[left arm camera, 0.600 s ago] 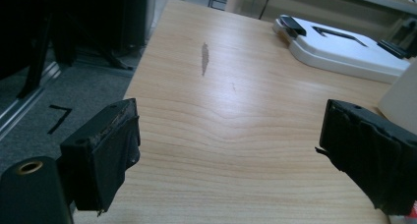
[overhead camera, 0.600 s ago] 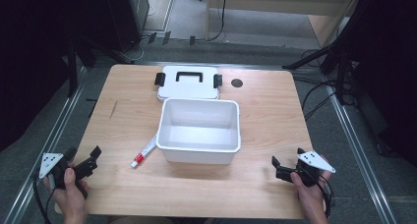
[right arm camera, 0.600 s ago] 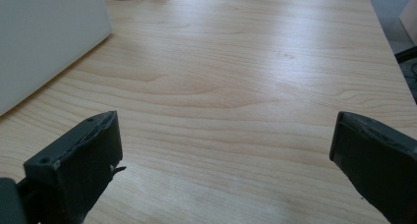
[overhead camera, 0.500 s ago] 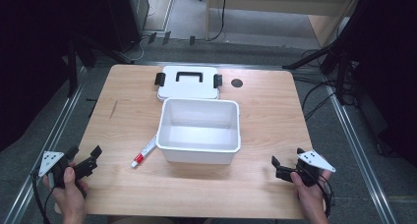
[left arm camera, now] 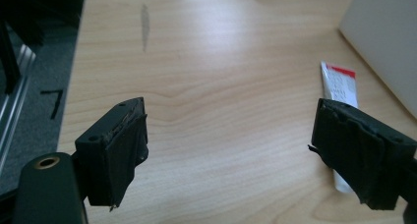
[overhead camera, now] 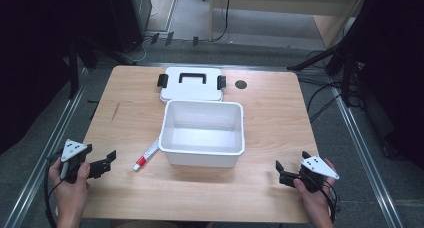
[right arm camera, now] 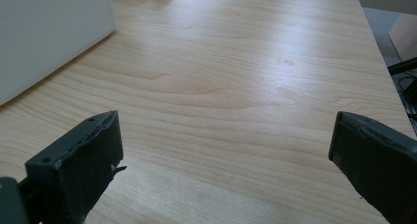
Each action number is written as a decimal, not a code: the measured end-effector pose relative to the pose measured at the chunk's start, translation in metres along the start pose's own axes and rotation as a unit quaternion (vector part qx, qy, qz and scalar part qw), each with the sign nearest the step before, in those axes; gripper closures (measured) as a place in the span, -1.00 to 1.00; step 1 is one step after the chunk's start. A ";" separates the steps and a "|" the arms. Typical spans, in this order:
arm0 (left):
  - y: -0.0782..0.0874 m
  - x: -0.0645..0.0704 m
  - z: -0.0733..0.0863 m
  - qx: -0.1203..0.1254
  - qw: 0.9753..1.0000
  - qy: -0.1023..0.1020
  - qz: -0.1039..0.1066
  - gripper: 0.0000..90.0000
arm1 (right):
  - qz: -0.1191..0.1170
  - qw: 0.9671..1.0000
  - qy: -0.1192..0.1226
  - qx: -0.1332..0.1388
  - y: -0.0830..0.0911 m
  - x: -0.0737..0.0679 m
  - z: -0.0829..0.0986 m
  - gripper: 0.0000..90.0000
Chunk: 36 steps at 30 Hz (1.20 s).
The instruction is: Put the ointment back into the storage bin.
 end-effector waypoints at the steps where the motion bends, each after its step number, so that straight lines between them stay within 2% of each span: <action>1: 0.000 0.003 0.000 -0.022 1.000 0.000 0.002 -0.67 | 0.001 1.000 -0.002 -0.001 0.000 0.000 0.000 -1.00; 2: 0.000 0.008 -0.001 -0.060 0.998 0.001 0.010 -0.67 | 0.000 1.000 -0.003 -0.002 0.000 0.000 0.000 -1.00; 3: 0.000 0.008 -0.001 -0.060 0.998 0.001 0.010 -0.67 | 0.000 1.000 -0.003 -0.002 0.000 0.000 0.000 -1.00; 4: 0.000 0.009 -0.003 -0.074 0.997 -0.001 0.010 -0.67 | -0.001 1.000 -0.002 -0.003 0.000 0.000 0.000 -1.00; 5: 0.001 0.011 -0.006 -0.097 0.995 -0.014 0.008 -0.67 | -0.002 1.000 0.000 -0.003 0.000 -0.001 0.001 -1.00; 6: 0.001 0.011 -0.006 -0.097 0.995 -0.014 0.008 -0.67 | -0.002 1.000 0.000 -0.003 0.000 -0.001 0.001 -1.00; 9: 0.000 0.014 -0.009 -0.130 0.991 -0.031 0.011 -0.67 | -0.006 1.000 0.000 -0.004 0.000 -0.001 0.001 -1.00; 11: 0.000 0.016 -0.009 -0.151 0.988 -0.032 0.014 -0.67 | -0.007 1.000 0.000 -0.004 0.000 -0.001 0.001 -1.00; 14: 0.000 0.020 -0.005 -0.196 0.979 -0.043 0.027 -0.67 | -0.008 1.000 -0.002 -0.007 0.000 -0.002 0.001 -1.00; 19: -0.002 0.028 -0.002 -0.249 0.965 -0.066 0.042 -0.67 | -0.009 1.000 -0.001 -0.010 -0.001 -0.002 0.002 -1.00; 20: -0.003 0.033 0.000 -0.271 0.958 -0.075 0.048 -0.67 | -0.009 1.000 0.001 -0.011 -0.001 -0.002 0.002 -1.00; 21: -0.003 0.033 0.000 -0.271 0.958 -0.075 0.048 -0.67 | -0.009 1.000 0.001 -0.011 -0.001 -0.002 0.002 -1.00; 22: -0.004 0.035 0.000 -0.281 0.955 -0.083 0.049 -0.67 | -0.010 1.000 0.001 -0.011 -0.001 -0.002 0.002 -1.00; 25: -0.006 0.044 0.003 -0.320 0.941 -0.098 0.054 -0.67 | -0.010 1.000 0.001 -0.013 -0.001 -0.003 0.003 -1.00; 26: -0.007 0.046 0.003 -0.326 0.939 -0.099 0.056 -0.67 | -0.011 1.000 0.002 -0.014 -0.001 -0.003 0.003 -1.00; 30: -0.012 0.054 0.003 -0.336 0.935 -0.097 0.069 -0.67 | -0.011 1.000 0.004 -0.015 -0.001 -0.004 0.003 -1.00; 34: -0.019 0.060 0.005 -0.346 0.930 -0.101 0.071 -0.55 | -0.013 1.000 0.005 -0.015 -0.001 -0.004 0.003 -1.00; 36: -0.021 0.062 0.006 -0.359 0.924 -0.109 0.074 -0.46 | -0.013 1.000 0.006 -0.016 -0.001 -0.004 0.003 -1.00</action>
Point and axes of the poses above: each handheld gripper's, and its own axes: y roughly backward along the jaws, z roughly out of its underside, x roughly to its right, the point moved 10 cm from there along -y, roughly forward along the jaws, and after that the axes turned 12 degrees about x, right-handed, at the moved point
